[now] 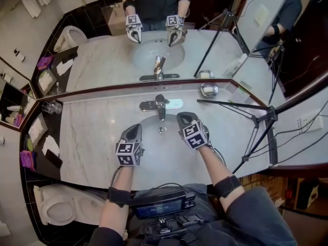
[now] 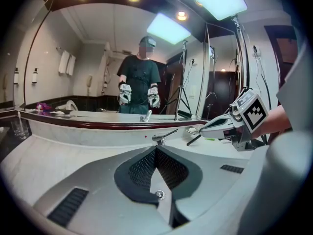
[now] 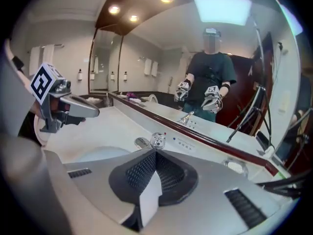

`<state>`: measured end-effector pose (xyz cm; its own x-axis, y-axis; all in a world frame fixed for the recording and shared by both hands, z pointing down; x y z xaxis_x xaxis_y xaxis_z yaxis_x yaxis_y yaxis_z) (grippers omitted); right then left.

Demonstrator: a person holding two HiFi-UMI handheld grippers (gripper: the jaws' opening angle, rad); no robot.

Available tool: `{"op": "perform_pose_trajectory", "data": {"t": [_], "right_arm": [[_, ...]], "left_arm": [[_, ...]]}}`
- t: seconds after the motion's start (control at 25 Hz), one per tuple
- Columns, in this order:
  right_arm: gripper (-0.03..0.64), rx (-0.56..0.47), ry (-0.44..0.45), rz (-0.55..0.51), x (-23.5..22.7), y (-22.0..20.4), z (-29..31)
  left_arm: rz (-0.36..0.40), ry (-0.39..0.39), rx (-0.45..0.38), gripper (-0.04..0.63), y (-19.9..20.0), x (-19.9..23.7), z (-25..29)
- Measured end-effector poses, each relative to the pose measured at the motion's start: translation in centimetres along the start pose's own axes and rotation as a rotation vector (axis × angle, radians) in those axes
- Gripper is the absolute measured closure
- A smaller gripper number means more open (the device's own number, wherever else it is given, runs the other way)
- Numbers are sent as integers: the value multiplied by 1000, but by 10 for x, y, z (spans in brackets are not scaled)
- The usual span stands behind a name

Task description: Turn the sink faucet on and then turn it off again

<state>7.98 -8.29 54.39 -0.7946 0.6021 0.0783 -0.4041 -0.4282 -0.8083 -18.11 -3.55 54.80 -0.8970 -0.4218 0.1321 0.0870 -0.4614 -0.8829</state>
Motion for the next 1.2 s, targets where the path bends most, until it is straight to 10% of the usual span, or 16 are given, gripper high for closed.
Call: {"op": "perform_pose_trajectory", "data": {"t": [0.24, 0.6, 1.0, 1.2], "right_arm": [[598, -62, -9, 269, 1, -30, -19], [598, -98, -12, 392, 4, -51, -32], [597, -84, -21, 297, 5, -54, -24], [592, -60, -69, 30, 0, -28, -16]], "left_arm": [[6, 2, -2, 595, 0, 1, -5], [23, 0, -16, 595, 0, -2, -10], [18, 21, -9, 595, -2, 2, -10], [20, 20, 0, 595, -2, 3, -8]]}}
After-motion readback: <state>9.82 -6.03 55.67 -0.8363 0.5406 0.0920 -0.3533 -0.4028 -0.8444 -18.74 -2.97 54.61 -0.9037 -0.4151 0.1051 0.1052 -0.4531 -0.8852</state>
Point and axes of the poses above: the fingertips, and each gripper's own axes: z forward along the fingers, x to its left, y out of its top, the point moved 9 cm from there along -z, backward along the fingers, and after that the axes turned 1 degree about z, right-handed, at the moved point
